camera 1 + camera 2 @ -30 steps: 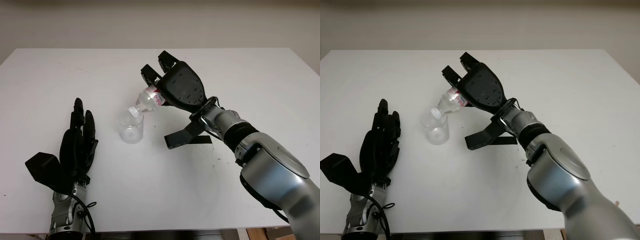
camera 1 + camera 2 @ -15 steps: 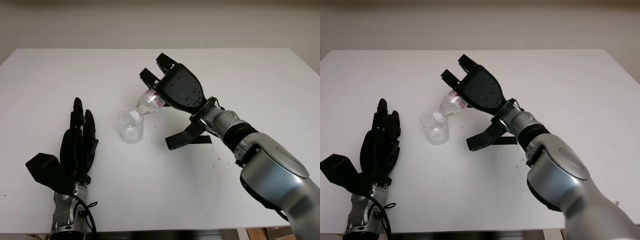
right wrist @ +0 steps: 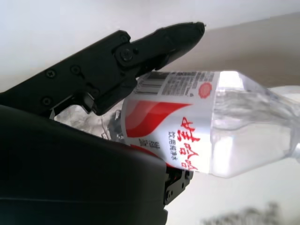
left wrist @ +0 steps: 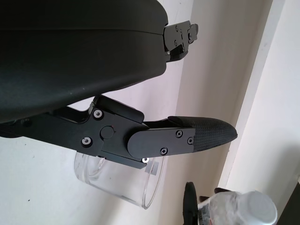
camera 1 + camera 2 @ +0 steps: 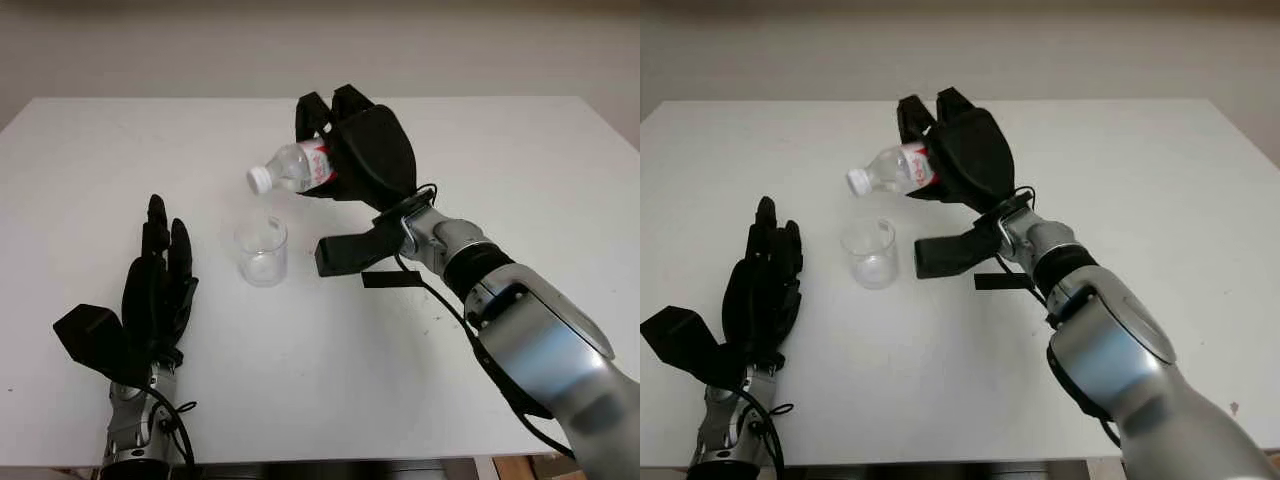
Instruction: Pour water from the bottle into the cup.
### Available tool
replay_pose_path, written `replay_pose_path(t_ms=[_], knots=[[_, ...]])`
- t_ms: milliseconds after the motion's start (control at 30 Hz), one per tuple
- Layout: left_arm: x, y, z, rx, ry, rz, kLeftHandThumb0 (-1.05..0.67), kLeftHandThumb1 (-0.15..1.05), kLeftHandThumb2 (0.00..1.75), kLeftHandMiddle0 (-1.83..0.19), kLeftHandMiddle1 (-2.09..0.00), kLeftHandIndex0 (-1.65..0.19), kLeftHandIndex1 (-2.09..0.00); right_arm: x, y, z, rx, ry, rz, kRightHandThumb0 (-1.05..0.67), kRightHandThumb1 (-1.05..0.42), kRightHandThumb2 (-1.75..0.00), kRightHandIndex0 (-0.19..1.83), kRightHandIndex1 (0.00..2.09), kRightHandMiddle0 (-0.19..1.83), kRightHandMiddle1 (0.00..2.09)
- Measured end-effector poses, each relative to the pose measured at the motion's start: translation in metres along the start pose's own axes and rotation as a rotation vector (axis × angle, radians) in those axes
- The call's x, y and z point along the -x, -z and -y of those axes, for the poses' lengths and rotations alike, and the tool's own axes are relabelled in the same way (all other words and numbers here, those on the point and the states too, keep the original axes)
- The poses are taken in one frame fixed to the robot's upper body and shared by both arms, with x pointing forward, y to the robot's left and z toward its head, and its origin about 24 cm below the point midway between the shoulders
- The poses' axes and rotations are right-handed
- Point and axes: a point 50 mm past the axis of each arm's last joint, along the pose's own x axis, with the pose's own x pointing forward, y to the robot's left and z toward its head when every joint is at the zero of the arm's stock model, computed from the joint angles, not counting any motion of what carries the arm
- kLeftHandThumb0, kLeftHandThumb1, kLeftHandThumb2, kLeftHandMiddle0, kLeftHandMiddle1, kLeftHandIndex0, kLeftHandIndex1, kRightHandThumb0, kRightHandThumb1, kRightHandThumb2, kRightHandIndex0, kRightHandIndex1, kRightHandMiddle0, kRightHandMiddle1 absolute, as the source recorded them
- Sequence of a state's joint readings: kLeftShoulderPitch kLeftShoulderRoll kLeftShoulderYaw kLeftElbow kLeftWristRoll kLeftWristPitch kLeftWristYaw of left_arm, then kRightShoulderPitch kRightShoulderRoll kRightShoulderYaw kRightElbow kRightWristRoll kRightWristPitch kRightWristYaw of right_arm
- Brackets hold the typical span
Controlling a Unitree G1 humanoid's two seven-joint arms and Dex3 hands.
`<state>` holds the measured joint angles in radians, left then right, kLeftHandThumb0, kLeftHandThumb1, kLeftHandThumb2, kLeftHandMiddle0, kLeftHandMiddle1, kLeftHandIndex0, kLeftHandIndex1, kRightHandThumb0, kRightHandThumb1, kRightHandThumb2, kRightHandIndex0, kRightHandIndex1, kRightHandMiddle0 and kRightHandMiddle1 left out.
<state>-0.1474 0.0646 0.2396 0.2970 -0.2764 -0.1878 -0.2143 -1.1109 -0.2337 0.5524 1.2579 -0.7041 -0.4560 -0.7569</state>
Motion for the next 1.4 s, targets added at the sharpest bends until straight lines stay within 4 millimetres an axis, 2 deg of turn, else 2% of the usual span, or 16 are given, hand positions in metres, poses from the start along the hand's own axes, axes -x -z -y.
replay_pose_path(t_ms=[200,333,500,700,833,967,1133,1400], knots=[[0.0,0.0,0.0,-0.005,0.002,-0.004,-0.77,1.05,0.46,0.19,-0.05,0.18,-0.05,0.015,0.021,-0.006,-0.331,-0.114,-0.241,-0.41,-1.05,-0.42,1.3,2.09,0.94,2.09],[0.0,0.0,-0.001,-0.007,0.004,-0.012,-0.76,1.05,0.47,0.19,-0.04,0.19,-0.04,0.028,0.032,-0.01,-0.522,-0.142,-0.335,-0.39,-1.05,-0.43,1.28,2.09,0.89,2.09],[0.0,0.0,-0.001,-0.007,0.007,-0.017,-0.76,1.05,0.47,0.19,-0.04,0.19,-0.04,0.044,0.04,-0.016,-0.698,-0.158,-0.424,-0.37,-1.05,-0.44,1.36,2.09,0.92,2.09],[0.0,0.0,0.0,-0.009,0.011,-0.017,-0.75,1.05,0.48,0.19,-0.04,0.18,-0.05,0.06,0.049,-0.02,-1.013,-0.161,-0.571,-0.41,-1.05,-0.47,1.34,2.09,0.91,2.09],[0.0,0.0,0.0,-0.007,0.017,-0.018,-0.75,1.05,0.48,0.19,-0.04,0.18,-0.05,0.07,0.05,-0.019,-1.14,-0.17,-0.638,-0.44,-1.05,-0.47,1.37,2.09,0.95,2.09],[0.0,0.0,0.0,-0.007,0.018,-0.019,-0.75,1.05,0.48,0.19,-0.04,0.18,-0.05,0.079,0.048,-0.013,-1.196,-0.18,-0.682,-0.45,-1.05,-0.45,1.35,2.09,0.95,2.09],[0.0,0.001,0.001,-0.012,0.023,-0.022,-0.76,1.05,0.48,0.19,-0.05,0.19,-0.05,0.089,0.044,-0.005,-1.139,-0.157,-0.677,-0.45,-1.05,-0.44,1.32,2.09,0.89,2.09],[0.001,0.001,0.001,-0.01,0.028,-0.023,-0.75,1.05,0.49,0.19,-0.03,0.19,-0.04,0.108,0.046,-0.012,-1.079,-0.178,-0.71,-0.44,-1.05,-0.46,1.31,2.09,0.87,2.09]])
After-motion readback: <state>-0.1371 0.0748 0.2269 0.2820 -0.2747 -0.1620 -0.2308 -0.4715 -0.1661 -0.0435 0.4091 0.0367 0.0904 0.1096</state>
